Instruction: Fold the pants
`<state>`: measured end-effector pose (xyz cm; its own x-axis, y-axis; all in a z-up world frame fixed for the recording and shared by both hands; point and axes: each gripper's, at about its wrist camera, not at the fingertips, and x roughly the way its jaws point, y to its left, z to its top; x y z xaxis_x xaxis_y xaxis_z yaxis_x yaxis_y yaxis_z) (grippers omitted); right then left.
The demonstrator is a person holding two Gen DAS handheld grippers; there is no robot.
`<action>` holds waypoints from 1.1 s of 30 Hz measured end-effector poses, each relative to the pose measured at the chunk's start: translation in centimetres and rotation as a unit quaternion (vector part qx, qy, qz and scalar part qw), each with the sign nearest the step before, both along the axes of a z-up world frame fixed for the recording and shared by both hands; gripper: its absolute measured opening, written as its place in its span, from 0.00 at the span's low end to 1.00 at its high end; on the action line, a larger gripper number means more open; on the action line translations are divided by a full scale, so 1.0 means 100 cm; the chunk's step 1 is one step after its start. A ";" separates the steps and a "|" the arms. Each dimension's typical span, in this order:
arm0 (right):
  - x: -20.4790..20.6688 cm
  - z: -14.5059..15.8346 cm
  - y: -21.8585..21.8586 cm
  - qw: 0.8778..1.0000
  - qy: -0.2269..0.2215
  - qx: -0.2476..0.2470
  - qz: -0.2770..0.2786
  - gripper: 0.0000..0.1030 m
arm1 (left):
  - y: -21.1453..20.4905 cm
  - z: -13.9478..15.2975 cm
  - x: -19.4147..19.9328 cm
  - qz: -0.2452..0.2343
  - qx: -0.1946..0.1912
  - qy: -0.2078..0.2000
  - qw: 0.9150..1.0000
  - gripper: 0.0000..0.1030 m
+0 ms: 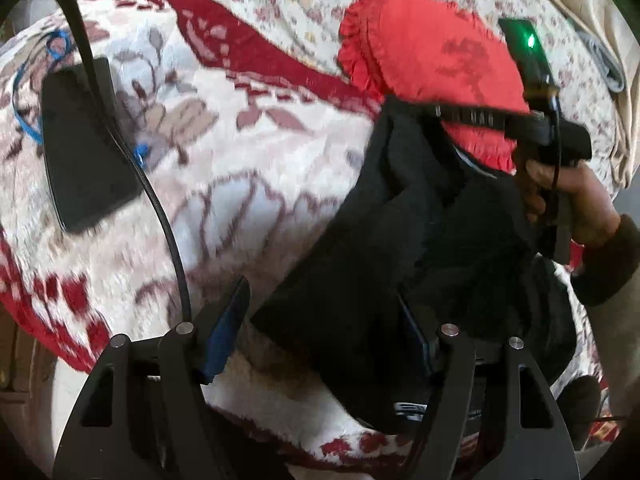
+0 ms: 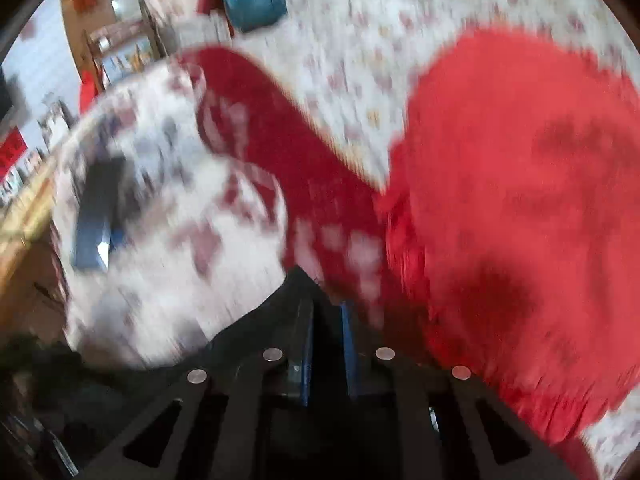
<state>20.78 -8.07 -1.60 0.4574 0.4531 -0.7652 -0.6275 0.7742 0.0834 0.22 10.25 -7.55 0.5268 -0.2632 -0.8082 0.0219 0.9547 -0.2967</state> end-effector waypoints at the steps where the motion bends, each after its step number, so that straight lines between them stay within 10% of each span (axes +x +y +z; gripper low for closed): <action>1: 0.003 0.010 0.003 1.000 -0.016 0.006 -0.003 0.12 | 0.002 0.003 0.001 0.002 -0.001 -0.006 1.000 0.67; 7: 0.036 0.024 0.054 0.997 -0.071 0.005 -0.022 0.12 | 0.019 0.011 0.011 0.024 0.006 -0.026 0.999 0.68; 14: 0.041 -0.025 0.080 1.000 0.000 -0.005 -0.017 0.24 | 0.028 0.001 0.008 0.035 0.013 -0.005 0.999 0.67; 17: 0.012 0.012 0.044 0.999 -0.012 0.026 -0.017 0.51 | 0.021 0.009 0.004 0.027 0.019 -0.016 0.999 0.67; 23: -0.073 0.051 -0.085 0.994 -0.037 0.028 -0.101 0.57 | -0.009 0.022 0.001 -0.004 0.016 -0.030 0.999 0.67; 28: -0.143 0.024 -0.223 0.965 -0.012 -0.023 -0.259 0.59 | -0.050 0.024 0.005 -0.048 0.015 -0.023 0.998 0.68; 33: -0.196 -0.034 -0.323 0.924 0.076 0.031 -0.374 0.59 | -0.087 0.011 0.010 -0.073 0.027 -0.005 0.997 0.68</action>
